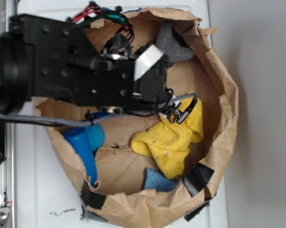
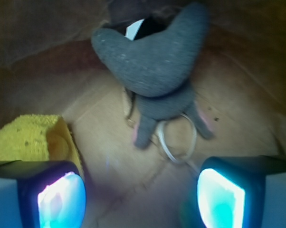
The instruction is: Grab the gray animal.
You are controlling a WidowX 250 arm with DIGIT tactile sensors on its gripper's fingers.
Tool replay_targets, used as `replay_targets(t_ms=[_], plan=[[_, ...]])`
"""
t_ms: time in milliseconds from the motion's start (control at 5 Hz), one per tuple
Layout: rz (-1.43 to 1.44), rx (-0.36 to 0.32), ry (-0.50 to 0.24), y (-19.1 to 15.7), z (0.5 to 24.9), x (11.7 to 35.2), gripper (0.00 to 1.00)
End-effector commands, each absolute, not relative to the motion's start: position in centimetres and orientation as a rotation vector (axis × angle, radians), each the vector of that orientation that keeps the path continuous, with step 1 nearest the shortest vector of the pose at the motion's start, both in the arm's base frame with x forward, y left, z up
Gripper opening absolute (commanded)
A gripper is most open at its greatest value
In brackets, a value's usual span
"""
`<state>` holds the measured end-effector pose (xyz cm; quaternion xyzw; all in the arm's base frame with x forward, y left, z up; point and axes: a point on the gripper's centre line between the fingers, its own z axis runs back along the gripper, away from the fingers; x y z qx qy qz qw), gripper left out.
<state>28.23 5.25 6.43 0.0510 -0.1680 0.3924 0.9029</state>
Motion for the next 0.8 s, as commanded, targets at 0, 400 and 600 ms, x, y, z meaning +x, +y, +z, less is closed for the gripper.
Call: replay_targets(t_ms=[0,400,600], plan=[[0.814,0.072,-0.417,5.9,8.4,29.4,1.00],[0.808,0.086,-0.468,7.2,8.4,29.1,1.00],[0.802,0.089,-0.451,8.0,8.7,28.5,1.00]])
